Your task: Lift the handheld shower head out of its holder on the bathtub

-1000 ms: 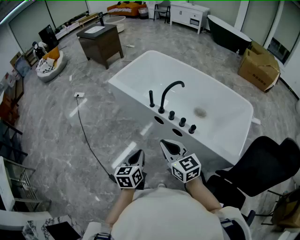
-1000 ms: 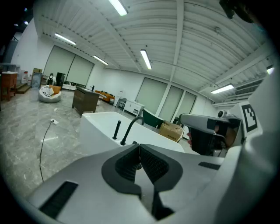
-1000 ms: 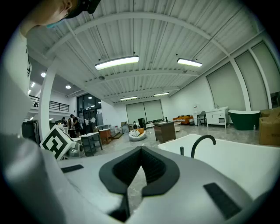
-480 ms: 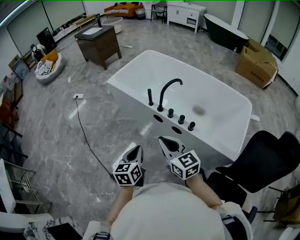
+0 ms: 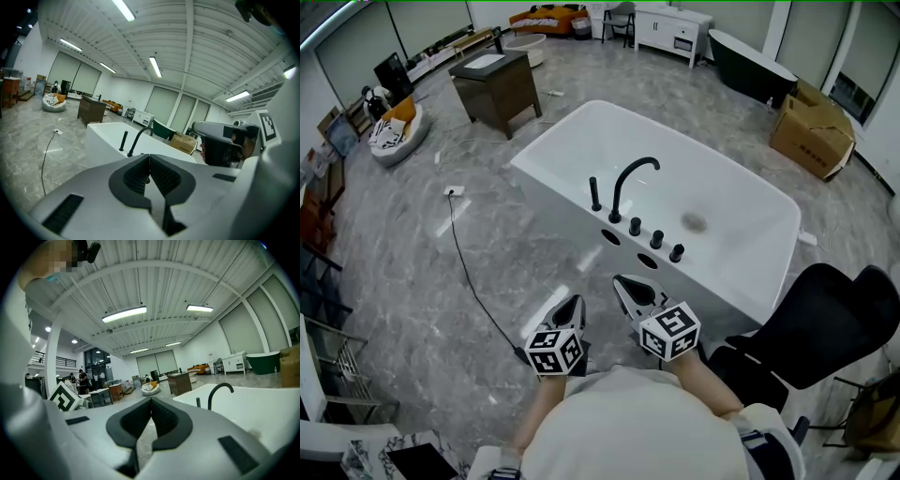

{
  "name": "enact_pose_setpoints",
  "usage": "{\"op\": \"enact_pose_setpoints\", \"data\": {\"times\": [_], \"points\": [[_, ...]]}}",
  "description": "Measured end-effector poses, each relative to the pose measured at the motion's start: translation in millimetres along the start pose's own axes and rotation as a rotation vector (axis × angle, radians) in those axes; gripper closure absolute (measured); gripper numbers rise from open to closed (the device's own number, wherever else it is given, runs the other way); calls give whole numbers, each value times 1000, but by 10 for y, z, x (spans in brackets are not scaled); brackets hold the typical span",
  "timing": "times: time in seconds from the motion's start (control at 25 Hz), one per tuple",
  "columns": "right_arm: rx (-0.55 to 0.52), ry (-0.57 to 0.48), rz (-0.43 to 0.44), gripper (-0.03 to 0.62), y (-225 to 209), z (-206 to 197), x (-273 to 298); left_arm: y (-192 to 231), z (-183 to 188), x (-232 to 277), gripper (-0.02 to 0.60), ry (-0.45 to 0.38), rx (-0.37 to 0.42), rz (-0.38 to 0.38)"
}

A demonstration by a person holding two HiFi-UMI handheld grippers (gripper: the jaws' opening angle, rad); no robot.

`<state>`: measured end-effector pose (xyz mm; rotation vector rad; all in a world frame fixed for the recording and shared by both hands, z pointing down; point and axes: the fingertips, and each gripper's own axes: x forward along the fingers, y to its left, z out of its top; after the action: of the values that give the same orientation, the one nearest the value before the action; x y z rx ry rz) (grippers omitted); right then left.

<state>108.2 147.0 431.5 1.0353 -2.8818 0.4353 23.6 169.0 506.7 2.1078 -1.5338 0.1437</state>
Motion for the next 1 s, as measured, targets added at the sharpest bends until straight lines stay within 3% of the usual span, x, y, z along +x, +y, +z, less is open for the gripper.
{"op": "enact_pose_setpoints", "data": {"times": [0.56,1.0], "points": [[17,45,41,574,20,-102,111,87,-63,2,561,24,-33,30],[-1,66,-12,574,-342,1,622,417,247,514,561,28,-40,-15]]}}
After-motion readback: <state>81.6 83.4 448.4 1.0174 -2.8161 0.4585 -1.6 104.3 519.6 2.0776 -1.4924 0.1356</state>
